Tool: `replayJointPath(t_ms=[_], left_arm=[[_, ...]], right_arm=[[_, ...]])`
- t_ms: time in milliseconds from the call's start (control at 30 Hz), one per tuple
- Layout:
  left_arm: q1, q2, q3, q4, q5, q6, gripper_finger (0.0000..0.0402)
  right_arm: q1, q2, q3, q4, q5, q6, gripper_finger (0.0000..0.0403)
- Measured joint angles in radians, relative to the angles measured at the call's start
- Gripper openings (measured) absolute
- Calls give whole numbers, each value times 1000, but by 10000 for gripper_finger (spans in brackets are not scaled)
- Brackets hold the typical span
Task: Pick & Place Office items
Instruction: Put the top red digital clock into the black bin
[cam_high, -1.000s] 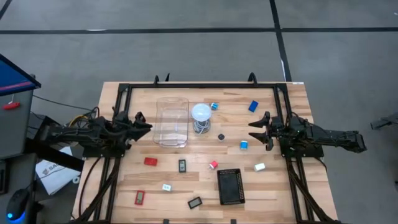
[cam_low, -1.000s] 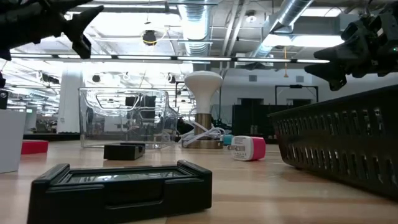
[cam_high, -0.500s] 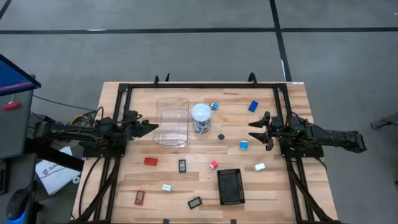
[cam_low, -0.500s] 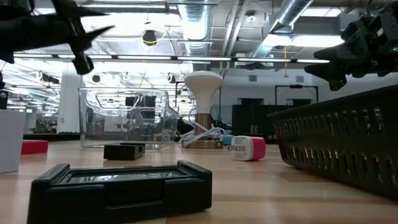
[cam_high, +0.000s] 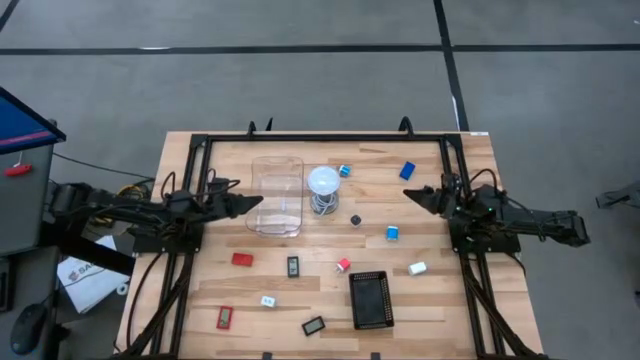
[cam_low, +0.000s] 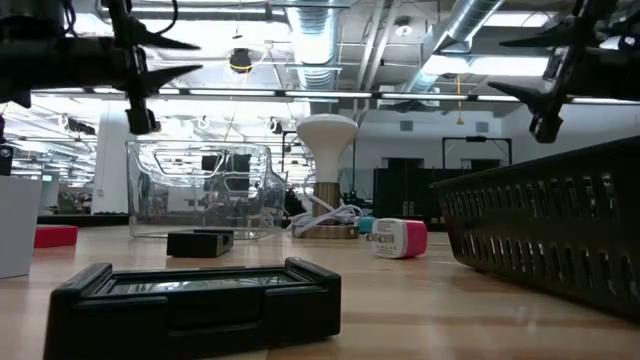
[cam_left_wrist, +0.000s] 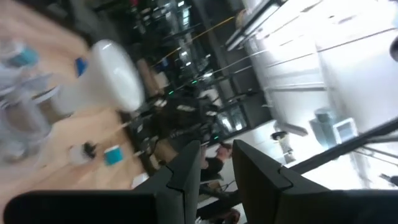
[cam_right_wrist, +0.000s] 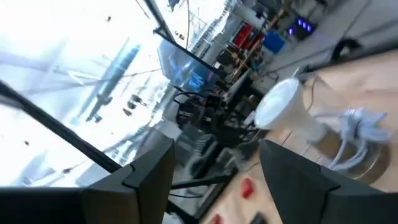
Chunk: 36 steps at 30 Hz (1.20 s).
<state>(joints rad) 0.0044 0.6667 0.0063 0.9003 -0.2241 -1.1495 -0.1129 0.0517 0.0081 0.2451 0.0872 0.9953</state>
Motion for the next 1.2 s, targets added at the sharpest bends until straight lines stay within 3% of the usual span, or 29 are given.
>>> replayJointPath(t_ms=[267, 433, 600, 767, 867, 1000, 1200], left_arm=[[5, 19, 0, 212, -1, 201, 89], [42, 19, 0, 258, -45, 209, 89], [122, 12, 0, 330, -55, 211, 89], [180, -14, 1, 510, 48, 279, 89], [206, -46, 41, 534, 130, 300, 89], [242, -97, 148, 410, 189, 305, 89], [306, -74, 348, 287, 325, 423, 89]], right_arm=[[26, 0, 2, 176, 78, 11, 228], [38, 0, 2, 267, 201, -7, 228], [49, 0, 3, 367, 239, -84, 228], [66, 1, 4, 455, 267, -114, 228], [67, 2, 5, 506, 292, -116, 228], [67, 2, 6, 585, 316, -148, 228], [67, 2, 8, 688, 315, -248, 228]])
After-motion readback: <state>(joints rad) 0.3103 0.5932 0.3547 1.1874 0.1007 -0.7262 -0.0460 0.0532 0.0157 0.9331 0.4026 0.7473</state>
